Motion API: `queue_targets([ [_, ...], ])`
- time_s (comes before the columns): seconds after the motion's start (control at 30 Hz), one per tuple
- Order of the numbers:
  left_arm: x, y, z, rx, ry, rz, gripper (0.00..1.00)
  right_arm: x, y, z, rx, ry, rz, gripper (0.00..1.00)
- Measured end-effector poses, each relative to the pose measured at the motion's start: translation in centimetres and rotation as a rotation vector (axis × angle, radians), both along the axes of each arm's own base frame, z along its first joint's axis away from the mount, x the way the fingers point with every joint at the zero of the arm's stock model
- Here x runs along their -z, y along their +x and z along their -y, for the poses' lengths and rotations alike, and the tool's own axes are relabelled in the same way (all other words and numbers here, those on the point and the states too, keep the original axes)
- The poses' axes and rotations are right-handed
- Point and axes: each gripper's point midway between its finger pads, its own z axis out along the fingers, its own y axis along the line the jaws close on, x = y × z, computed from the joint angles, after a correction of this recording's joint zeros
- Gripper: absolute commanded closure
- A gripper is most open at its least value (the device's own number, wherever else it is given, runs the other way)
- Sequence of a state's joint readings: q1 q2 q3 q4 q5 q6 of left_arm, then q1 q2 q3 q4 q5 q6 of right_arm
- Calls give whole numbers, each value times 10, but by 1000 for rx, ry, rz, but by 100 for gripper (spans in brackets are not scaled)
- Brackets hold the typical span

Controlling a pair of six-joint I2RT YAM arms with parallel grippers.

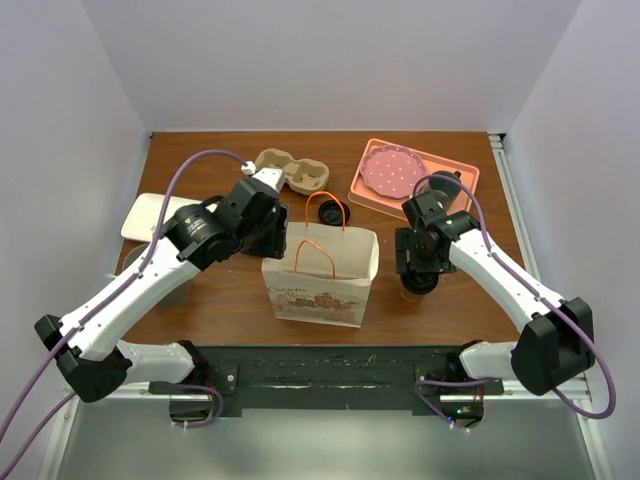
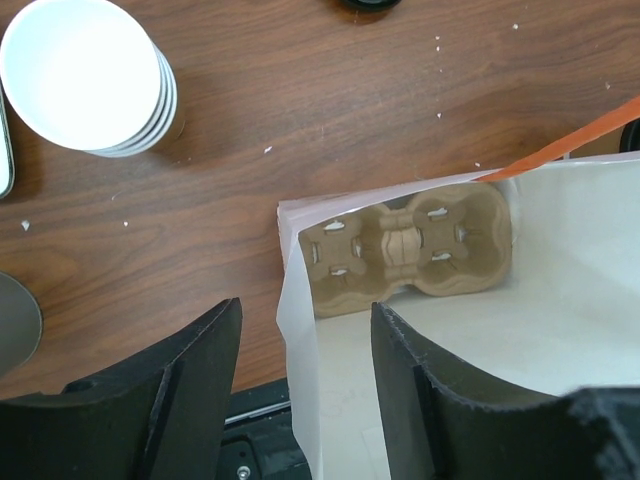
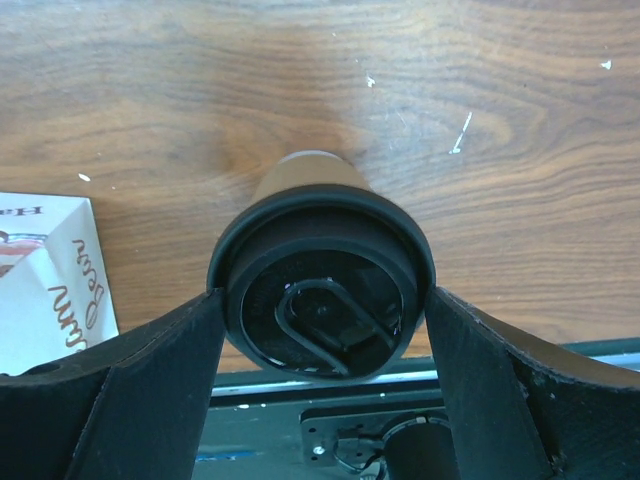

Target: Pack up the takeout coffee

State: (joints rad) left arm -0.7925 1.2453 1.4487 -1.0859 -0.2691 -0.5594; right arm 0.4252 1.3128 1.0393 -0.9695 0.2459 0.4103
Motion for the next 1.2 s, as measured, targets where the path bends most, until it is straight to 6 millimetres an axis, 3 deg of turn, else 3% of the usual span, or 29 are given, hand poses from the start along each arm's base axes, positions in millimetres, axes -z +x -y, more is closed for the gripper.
queue_targets([
  [0.13, 3, -3, -2, -2, 6, -16, 40, 0, 2, -2, -1, 7, 9, 21],
  [0.37, 3, -11, -10, -5, 18, -29, 41, 0, 3, -2, -5, 12, 18, 39],
  [0.53, 4, -16, -14, -3, 13, -29, 47, 0, 2, -1, -9, 10, 18, 53],
  [0.57, 4, -16, -13, -3, 10, -31, 50, -1, 1, -1, -12, 8, 17, 54],
  [0.67, 4, -16, -9, 0, -6, -36, 74, -8, 3, 0, -24, 2, 19, 58],
  [0.7, 5, -15, -8, -3, -13, -38, 88, -12, 4, -1, -28, 3, 27, 59],
  [0.77, 6, -14, -5, -7, -19, -44, 100, -24, 11, -3, -36, 11, 54, 60],
  [0.93, 2, -4, 5, -5, -42, -19, 100, -55, 25, -9, -51, 39, 136, 62],
  [1.2, -38, 28, 32, -38, -230, 162, 100, -103, 44, -12, -69, 53, 251, 62],
])
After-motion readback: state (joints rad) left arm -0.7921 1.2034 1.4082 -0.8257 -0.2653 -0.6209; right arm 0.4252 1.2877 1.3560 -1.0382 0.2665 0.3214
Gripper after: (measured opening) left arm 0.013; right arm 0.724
